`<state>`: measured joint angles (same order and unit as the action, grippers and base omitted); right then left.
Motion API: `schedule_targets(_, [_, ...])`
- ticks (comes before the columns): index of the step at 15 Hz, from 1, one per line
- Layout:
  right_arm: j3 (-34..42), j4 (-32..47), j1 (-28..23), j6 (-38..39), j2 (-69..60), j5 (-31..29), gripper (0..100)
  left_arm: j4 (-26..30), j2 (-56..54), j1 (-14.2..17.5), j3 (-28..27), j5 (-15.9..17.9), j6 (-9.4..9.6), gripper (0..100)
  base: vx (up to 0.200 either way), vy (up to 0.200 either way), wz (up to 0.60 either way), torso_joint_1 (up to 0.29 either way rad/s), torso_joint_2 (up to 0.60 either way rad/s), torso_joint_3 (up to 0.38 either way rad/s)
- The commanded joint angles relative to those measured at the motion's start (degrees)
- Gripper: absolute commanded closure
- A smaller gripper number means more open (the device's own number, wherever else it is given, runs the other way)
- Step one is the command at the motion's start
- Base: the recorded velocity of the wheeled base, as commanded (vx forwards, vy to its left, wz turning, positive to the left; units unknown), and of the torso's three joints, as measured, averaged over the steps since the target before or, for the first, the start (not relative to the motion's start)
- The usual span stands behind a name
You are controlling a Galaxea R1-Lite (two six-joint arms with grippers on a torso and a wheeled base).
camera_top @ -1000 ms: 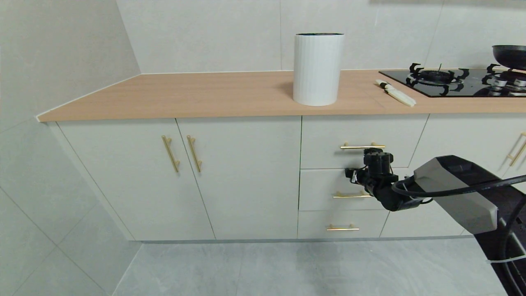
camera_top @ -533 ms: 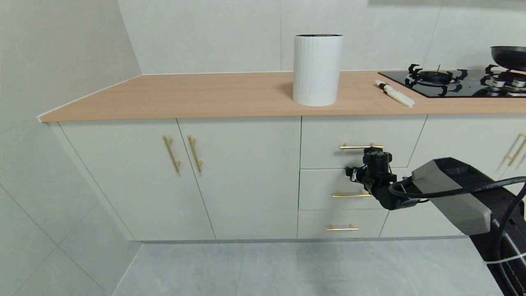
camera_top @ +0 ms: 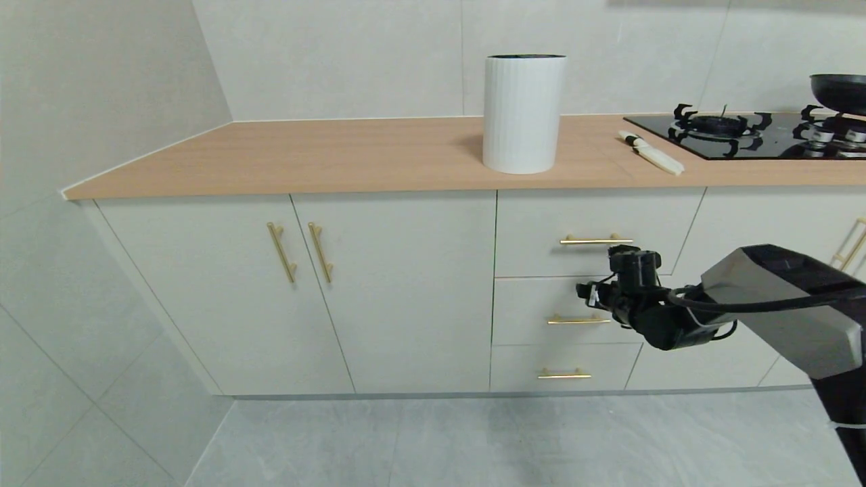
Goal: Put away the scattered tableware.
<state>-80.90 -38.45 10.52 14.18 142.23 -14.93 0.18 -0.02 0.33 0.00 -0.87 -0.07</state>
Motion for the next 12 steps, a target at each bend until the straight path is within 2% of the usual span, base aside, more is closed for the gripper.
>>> schedule_targets(1, [10.50,0.39,0.03,-0.12,-14.79,1.22,0,-0.01,0.02,0.02,0.00,-0.01,-0.01,0,0.000,0.000,0.00,0.000,0.00,0.000])
schedule_targets(4, [20.43,6.54,0.03,-0.55,-33.33,4.47,0,-0.01,0.02,0.02,0.00,-0.10,-0.01,0,0.000,0.000,0.00,0.000,0.00,0.000])
schedule_targets(7, [27.11,17.97,0.73,-3.98,-55.48,4.21,0,-0.01,0.02,0.02,0.00,-0.01,-0.01,0,0.000,0.000,0.00,0.000,0.00,0.000])
schedule_targets(12, [36.42,28.96,1.43,-8.82,-85.36,1.93,0,-0.01,0.02,0.02,0.00,-0.10,-0.01,0,0.000,0.000,0.00,0.000,0.00,0.000])
